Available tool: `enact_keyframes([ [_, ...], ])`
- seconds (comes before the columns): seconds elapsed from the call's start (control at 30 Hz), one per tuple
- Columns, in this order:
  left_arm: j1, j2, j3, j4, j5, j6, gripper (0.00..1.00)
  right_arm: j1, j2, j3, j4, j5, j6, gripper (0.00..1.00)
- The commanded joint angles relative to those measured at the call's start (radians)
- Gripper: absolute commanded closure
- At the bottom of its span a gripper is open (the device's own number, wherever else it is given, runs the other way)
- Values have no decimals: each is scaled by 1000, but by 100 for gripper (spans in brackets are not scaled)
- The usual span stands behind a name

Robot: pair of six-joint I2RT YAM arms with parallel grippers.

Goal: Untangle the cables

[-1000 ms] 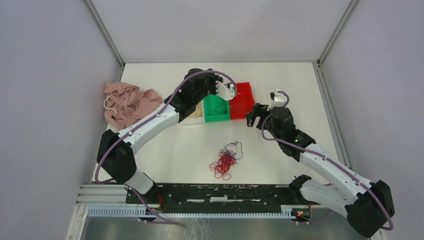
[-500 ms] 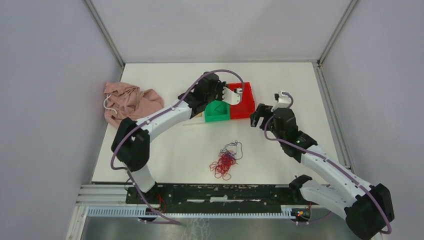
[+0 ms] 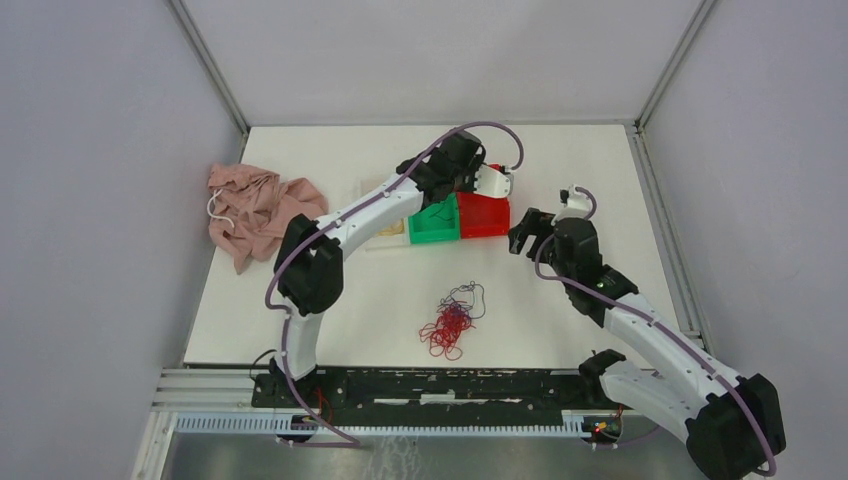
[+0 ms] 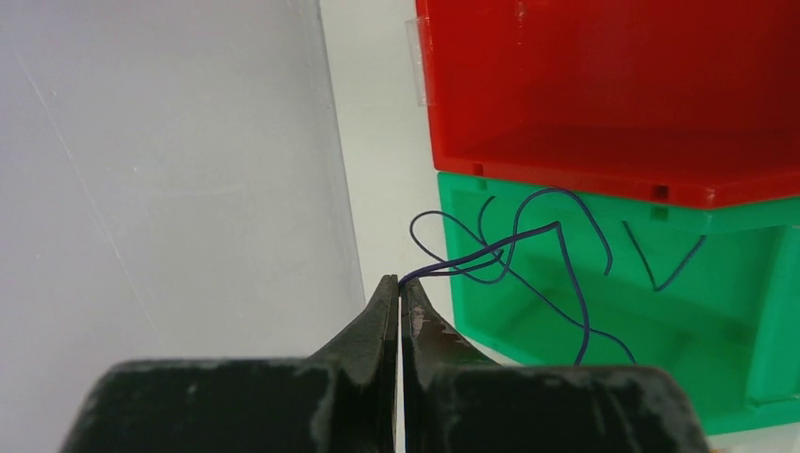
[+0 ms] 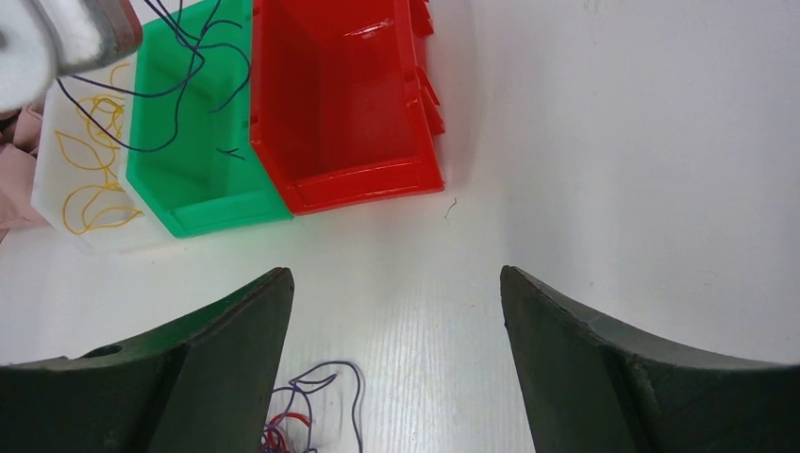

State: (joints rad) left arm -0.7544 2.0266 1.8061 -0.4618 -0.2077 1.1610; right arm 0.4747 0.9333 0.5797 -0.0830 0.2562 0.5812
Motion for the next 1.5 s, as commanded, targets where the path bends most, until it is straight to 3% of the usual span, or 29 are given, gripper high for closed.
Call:
enact_keyframes([
  [0.0, -8, 27, 52, -68, 16, -126, 97, -20, -32, -3, 50, -23, 13, 13],
  [0.3, 12, 18, 18, -60, 67, -274, 97, -35, -44, -3, 35, -40, 16, 13],
  [0.57, 116, -47, -265, 144, -14, -164, 97, -40, -37, -7, 33, -56, 20, 13],
  [0.83, 128, -14, -255, 235, -11, -191, 97, -42, -18, -8, 42, -67, 34, 13],
  [1.03, 126, 29, -89, 99, 92, -290, 72, -43, -23, -8, 30, -60, 28, 13],
  [1.23, 129, 19, 24, -93, 167, -266, 37, -44, -10, -2, 34, -70, 34, 13],
  [1.47, 146, -24, -12, -163, 172, -232, 31, -43, -28, 18, 10, -79, 32, 13],
])
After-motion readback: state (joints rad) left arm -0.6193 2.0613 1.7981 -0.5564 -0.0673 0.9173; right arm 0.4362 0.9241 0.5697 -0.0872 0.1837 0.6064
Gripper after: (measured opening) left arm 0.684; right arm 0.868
